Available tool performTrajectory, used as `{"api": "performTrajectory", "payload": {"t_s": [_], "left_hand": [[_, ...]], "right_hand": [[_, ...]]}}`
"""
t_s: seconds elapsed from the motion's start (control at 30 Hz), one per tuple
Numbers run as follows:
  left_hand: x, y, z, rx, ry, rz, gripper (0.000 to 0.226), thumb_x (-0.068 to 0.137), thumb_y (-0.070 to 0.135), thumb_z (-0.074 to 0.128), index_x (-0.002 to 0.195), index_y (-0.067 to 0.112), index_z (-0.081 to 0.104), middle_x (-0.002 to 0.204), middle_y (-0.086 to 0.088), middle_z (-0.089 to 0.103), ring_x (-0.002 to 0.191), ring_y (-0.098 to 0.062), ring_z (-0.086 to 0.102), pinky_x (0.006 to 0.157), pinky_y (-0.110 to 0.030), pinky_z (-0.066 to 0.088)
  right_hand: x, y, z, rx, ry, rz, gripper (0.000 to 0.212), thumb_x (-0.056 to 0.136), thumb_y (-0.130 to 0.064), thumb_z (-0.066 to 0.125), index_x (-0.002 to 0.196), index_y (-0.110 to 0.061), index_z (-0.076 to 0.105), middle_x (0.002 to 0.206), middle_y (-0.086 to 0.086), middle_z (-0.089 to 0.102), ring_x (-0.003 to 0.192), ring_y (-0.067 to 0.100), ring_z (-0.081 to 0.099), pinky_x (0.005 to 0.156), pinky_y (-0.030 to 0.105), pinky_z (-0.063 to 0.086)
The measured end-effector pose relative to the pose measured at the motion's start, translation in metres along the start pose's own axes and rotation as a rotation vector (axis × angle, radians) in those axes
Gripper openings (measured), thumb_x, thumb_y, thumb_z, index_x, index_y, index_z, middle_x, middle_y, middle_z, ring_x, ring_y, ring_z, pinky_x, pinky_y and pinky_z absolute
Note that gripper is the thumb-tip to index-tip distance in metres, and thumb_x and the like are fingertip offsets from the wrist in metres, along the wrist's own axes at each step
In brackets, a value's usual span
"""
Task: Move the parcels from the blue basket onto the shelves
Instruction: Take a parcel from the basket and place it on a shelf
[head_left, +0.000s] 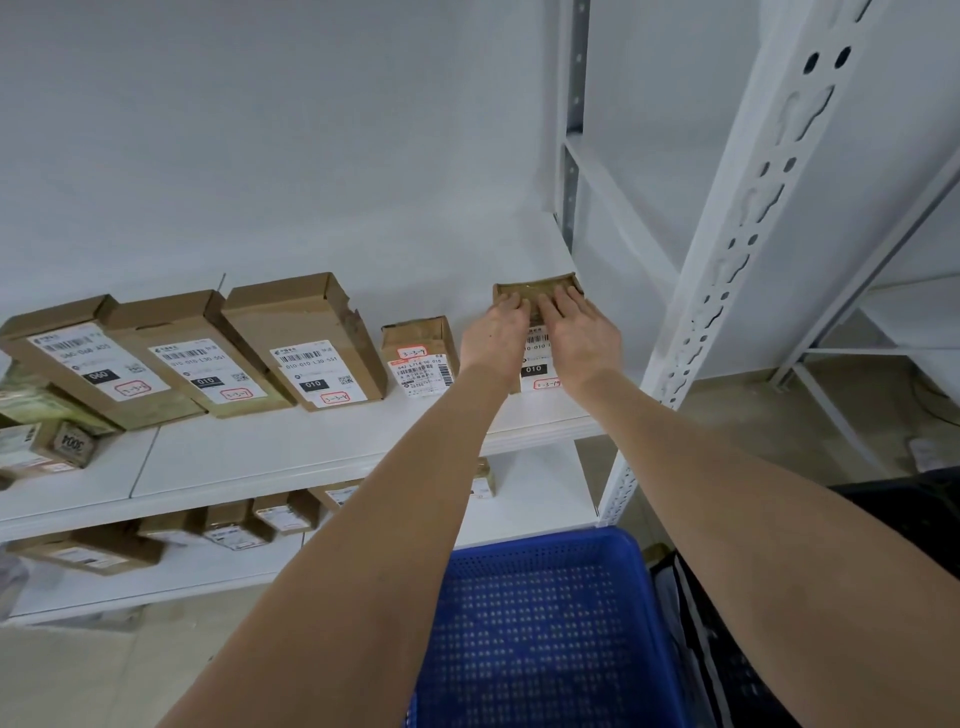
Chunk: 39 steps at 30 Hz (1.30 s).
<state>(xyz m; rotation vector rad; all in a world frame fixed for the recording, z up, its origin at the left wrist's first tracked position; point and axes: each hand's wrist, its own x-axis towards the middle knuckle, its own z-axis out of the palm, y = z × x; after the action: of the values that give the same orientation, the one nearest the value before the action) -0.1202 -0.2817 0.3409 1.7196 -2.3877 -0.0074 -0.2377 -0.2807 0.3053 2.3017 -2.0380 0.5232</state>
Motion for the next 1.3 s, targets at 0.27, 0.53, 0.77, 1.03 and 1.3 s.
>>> {"api": "performTrajectory", "payload": {"t_s": [0.27,0.53,0.77,1.03,1.3], "left_hand": [[0.011,-0.004,0.003,-0.014,0.03,-0.019,0.05,0.092,0.002,0.049,0.14,0.011,0.04,0.148,-0.004,0.036,0.135,-0.018,0.037,0.105,-0.025,0.032],[-0.007,-0.003,-0.004,-0.195,-0.001,-0.052,0.06,0.086,-0.002,0.049,0.144,0.011,0.036,0.15,-0.005,0.036,0.144,-0.023,0.022,0.115,-0.031,0.025],[-0.075,-0.015,-0.013,-0.145,-0.063,-0.246,0.061,0.089,0.002,0.048,0.146,0.013,0.028,0.156,-0.003,0.018,0.139,-0.024,0.03,0.102,-0.039,0.04],[-0.184,-0.029,0.02,-0.059,-0.247,-0.335,0.064,0.091,0.009,0.052,0.148,0.013,0.023,0.158,-0.004,0.014,0.144,-0.02,0.017,0.111,-0.037,0.033],[-0.277,-0.039,0.048,0.04,-0.446,-0.242,0.074,0.087,0.017,0.062,0.148,0.008,0.02,0.153,-0.009,0.022,0.141,-0.024,0.023,0.107,-0.038,0.035]], "right_hand": [[0.013,0.0,0.003,-0.006,-0.023,0.006,0.058,0.095,-0.018,0.056,0.148,-0.01,0.033,0.155,0.013,0.031,0.145,0.025,0.026,0.117,0.03,0.019],[-0.004,-0.013,-0.015,-0.139,-0.139,0.026,0.088,0.088,-0.021,0.064,0.154,-0.017,0.004,0.16,0.01,0.001,0.148,0.029,-0.005,0.12,0.046,0.001],[-0.055,-0.037,-0.018,-0.036,0.074,-0.11,0.063,0.08,-0.002,0.061,0.139,-0.011,0.043,0.148,0.017,0.033,0.143,0.036,0.021,0.117,0.049,0.018],[-0.161,-0.055,0.006,-0.087,-0.287,-0.183,0.063,0.092,-0.005,0.048,0.149,-0.017,0.026,0.157,0.012,0.014,0.148,0.03,0.0,0.119,0.039,0.008],[-0.259,-0.082,0.034,-0.176,-0.574,-0.059,0.075,0.09,-0.004,0.053,0.153,-0.015,0.014,0.16,0.013,0.004,0.148,0.031,-0.008,0.12,0.039,0.004]]}}
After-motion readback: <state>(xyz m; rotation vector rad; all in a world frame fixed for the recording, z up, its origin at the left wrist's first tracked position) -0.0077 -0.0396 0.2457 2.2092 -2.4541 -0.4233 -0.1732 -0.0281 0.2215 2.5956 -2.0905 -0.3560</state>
